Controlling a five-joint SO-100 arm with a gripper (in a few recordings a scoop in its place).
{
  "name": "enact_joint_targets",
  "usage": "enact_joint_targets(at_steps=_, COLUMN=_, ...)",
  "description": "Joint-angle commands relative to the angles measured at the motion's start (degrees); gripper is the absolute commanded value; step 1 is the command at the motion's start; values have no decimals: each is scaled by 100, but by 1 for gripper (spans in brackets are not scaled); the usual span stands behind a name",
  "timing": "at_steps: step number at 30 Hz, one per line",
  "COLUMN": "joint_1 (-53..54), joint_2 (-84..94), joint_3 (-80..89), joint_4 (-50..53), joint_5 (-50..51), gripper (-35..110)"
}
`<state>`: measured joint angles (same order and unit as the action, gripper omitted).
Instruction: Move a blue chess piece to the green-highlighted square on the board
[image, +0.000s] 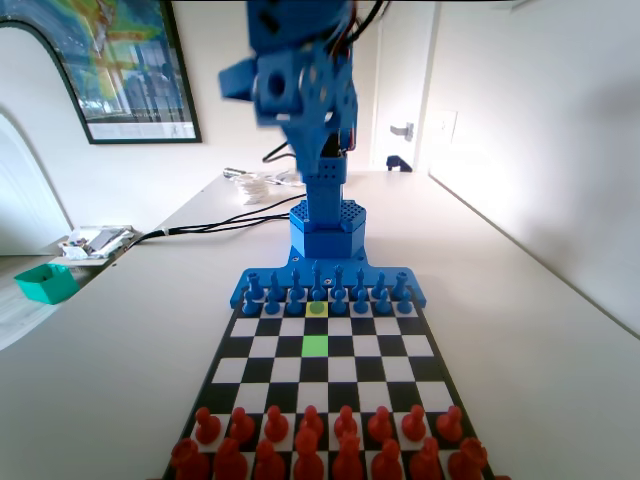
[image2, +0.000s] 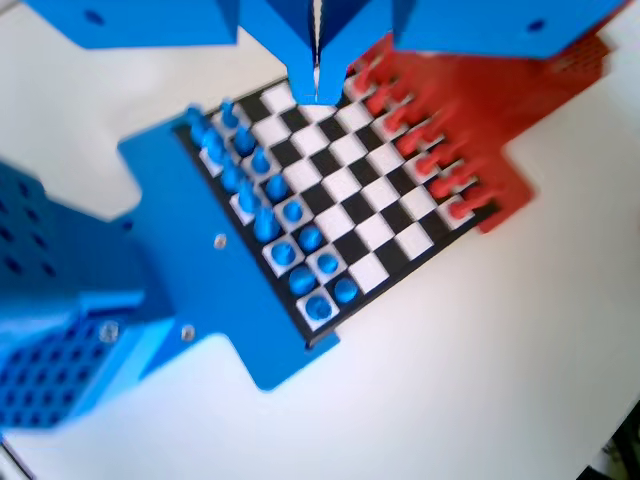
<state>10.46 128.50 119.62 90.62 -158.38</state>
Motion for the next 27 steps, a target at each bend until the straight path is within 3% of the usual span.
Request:
enact_joint_targets(at_steps=1, joint_1=325, joint_2=-290, joint_3=220, joint_4=-334, joint_5=-817, gripper=2)
enact_joint_targets(at_steps=12, joint_1=378, joint_2=-905, joint_3=1301, joint_4=-1679, joint_5=-1688, gripper=5)
enact_joint_targets(at_steps=27, joint_1=97, joint_2=-1547, joint_3=1521, joint_4=-2716, joint_5=-1828, gripper=10)
